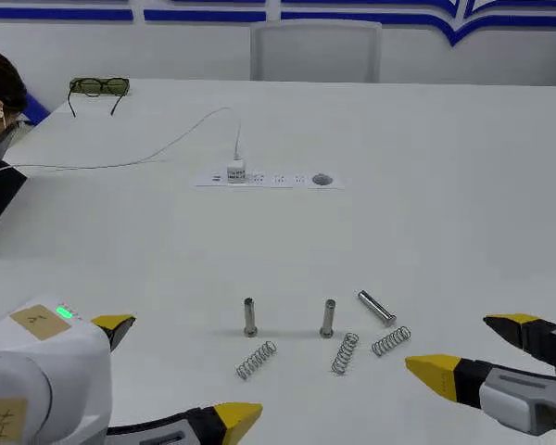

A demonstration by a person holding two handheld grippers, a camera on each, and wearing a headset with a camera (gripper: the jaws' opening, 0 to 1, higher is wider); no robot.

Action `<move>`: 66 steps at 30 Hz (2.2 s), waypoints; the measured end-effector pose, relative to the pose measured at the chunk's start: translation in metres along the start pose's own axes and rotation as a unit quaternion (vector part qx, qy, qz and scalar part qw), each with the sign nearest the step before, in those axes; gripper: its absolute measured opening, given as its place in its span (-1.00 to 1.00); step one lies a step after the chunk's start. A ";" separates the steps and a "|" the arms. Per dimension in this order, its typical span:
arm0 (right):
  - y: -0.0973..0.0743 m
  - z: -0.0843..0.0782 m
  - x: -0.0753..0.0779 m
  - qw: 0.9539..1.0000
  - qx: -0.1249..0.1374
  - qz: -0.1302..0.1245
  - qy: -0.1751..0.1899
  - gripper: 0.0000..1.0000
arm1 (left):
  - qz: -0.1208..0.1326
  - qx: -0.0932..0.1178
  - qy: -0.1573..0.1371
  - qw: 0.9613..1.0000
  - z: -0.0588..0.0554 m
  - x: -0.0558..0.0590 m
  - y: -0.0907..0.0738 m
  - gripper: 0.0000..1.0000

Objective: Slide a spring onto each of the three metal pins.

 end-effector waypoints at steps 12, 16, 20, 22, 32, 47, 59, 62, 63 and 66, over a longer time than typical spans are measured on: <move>0.026 0.002 0.012 1.000 -0.017 0.008 -0.011 0.17 | -0.003 0.004 0.000 1.000 -0.001 0.001 0.003 0.81; 0.036 0.002 0.013 1.000 -0.019 0.011 -0.019 0.13 | -0.004 0.007 -0.003 1.000 -0.002 0.000 0.004 0.81; 0.047 0.002 0.015 0.999 -0.025 0.013 -0.036 0.07 | -0.004 0.005 -0.005 1.000 -0.003 0.000 0.005 0.80; 0.051 0.002 0.016 0.999 -0.027 0.015 -0.040 0.03 | -0.005 0.006 -0.006 1.000 -0.003 0.001 0.005 0.80; 0.078 0.009 0.019 0.998 -0.024 0.019 -0.048 -0.14 | -0.013 0.009 -0.011 1.000 -0.005 0.003 0.009 0.80; 0.123 0.000 0.028 0.997 -0.040 0.015 -0.059 -0.34 | -0.018 0.012 -0.014 1.000 -0.010 0.001 0.012 0.79; 0.151 -0.012 0.032 0.996 -0.053 0.016 -0.071 -0.43 | -0.015 0.013 -0.026 0.999 -0.012 0.001 0.015 0.73; 0.156 -0.015 0.034 0.995 -0.058 0.015 -0.074 -0.47 | -0.013 0.011 -0.027 0.999 -0.013 -0.001 0.016 0.72; 0.157 -0.016 0.034 0.995 -0.059 0.015 -0.073 -0.48 | -0.014 0.011 -0.028 0.999 -0.013 -0.001 0.016 0.72; 0.160 -0.018 0.037 0.996 -0.063 0.012 -0.064 -0.51 | -0.013 0.011 -0.028 0.999 -0.012 -0.002 0.017 0.72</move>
Point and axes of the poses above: the centre of the closed fingertips' face, and the gripper's own axes: y roughly forward along the fingers, x roughly to its right, z roughly out of its top, the point moved 5 cm from there along -y, roughly backward along the fingers, and after that the axes turned 4 degrees about x, right-handed, at the moved point
